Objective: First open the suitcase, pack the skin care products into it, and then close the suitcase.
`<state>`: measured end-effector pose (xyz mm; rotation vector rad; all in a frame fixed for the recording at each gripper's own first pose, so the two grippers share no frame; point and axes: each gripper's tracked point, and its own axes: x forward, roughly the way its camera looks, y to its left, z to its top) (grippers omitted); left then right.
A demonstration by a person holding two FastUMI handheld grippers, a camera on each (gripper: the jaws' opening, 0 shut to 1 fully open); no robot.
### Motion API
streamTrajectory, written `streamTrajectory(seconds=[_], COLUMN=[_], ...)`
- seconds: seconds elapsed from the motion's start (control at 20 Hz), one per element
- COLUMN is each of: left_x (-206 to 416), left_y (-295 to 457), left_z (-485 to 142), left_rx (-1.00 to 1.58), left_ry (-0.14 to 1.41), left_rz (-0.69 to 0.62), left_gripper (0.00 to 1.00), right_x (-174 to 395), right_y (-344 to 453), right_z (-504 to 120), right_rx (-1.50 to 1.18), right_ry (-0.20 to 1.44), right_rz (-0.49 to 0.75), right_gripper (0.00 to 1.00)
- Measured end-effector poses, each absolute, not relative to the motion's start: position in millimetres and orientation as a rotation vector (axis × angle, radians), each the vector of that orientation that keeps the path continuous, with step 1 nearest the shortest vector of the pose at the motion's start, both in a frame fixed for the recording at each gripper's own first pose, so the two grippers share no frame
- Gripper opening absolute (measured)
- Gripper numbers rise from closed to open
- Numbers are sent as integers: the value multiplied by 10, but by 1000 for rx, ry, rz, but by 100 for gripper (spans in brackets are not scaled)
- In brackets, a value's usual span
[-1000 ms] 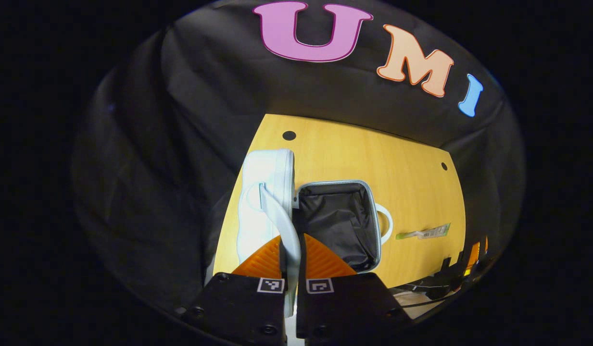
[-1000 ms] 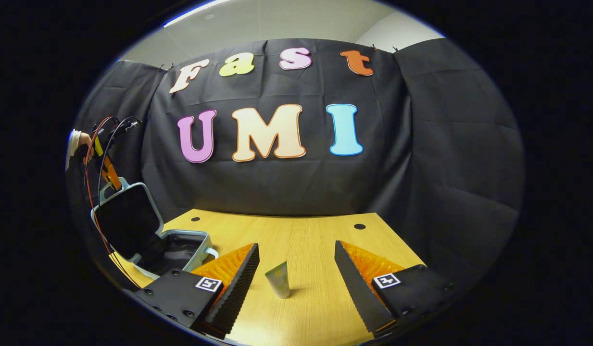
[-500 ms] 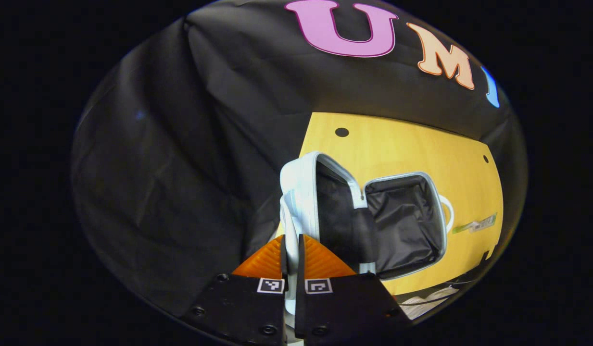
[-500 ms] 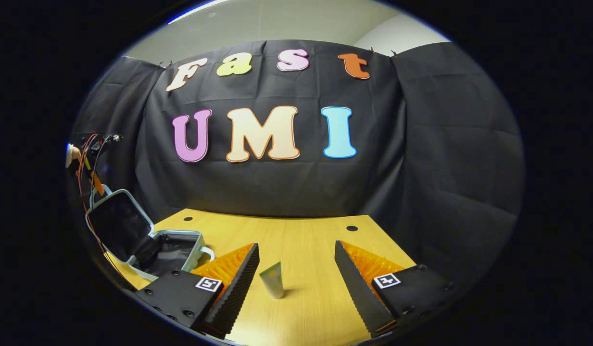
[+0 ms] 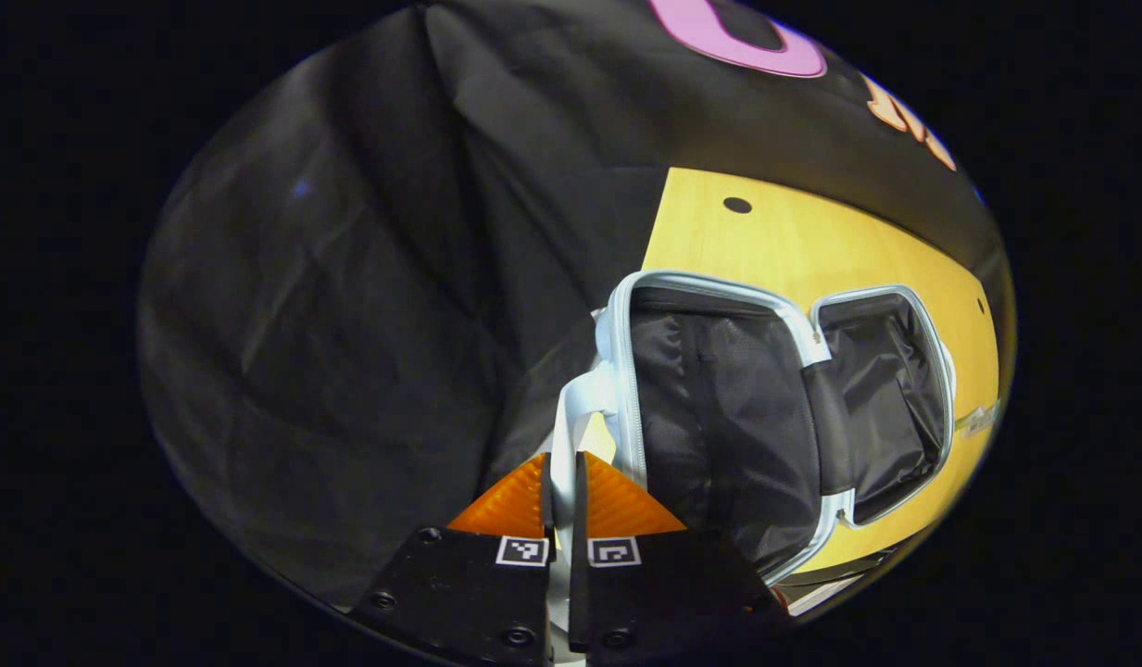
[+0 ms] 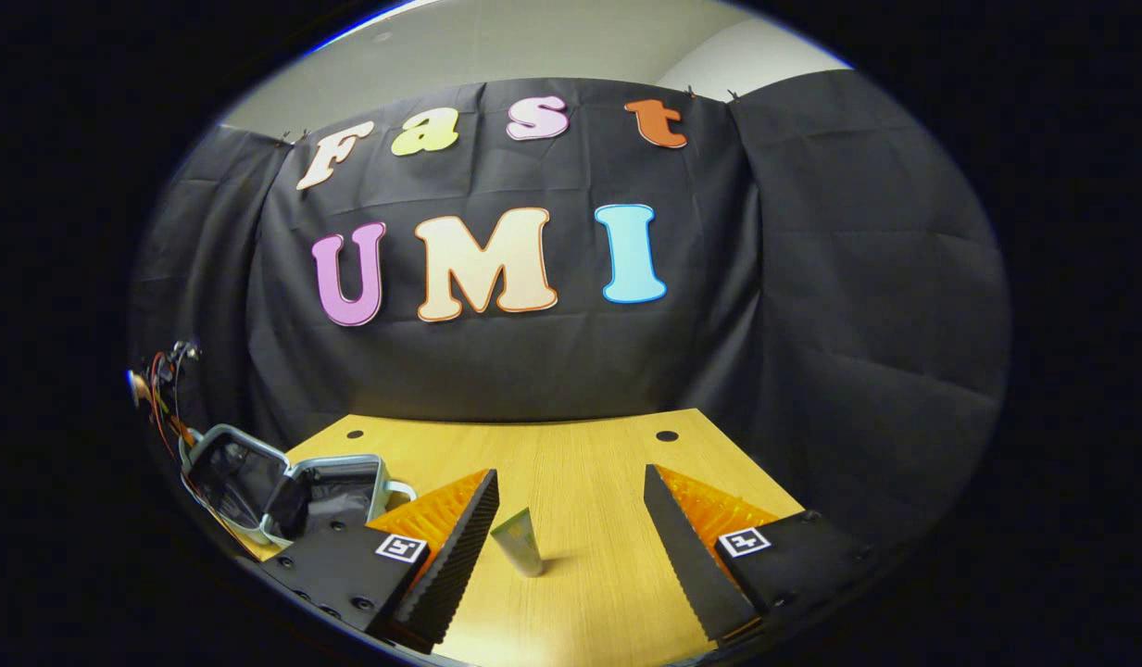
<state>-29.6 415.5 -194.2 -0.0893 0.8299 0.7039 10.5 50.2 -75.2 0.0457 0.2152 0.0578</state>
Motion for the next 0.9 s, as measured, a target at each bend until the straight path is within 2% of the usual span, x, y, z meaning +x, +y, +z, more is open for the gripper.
streamTrajectory(seconds=[0.3,0.65,0.85,0.9], left_x=[-358,-342,-497,-547], left_y=[4193,4208,4136,4087], left_z=[-2100,-2148,-2024,-1964], left_rx=[-133,-172,-154,-132], left_ry=[838,854,834,824], left_rz=[739,788,830,825], left_gripper=[1,12,100,99], right_x=[145,134,178,206], right_y=[409,461,555,556], right_z=[-745,-832,-900,-916], right_rx=[98,61,60,52], right_ry=[212,233,246,250], right_rz=[6,0,38,43], right_gripper=[98,98,98,98])
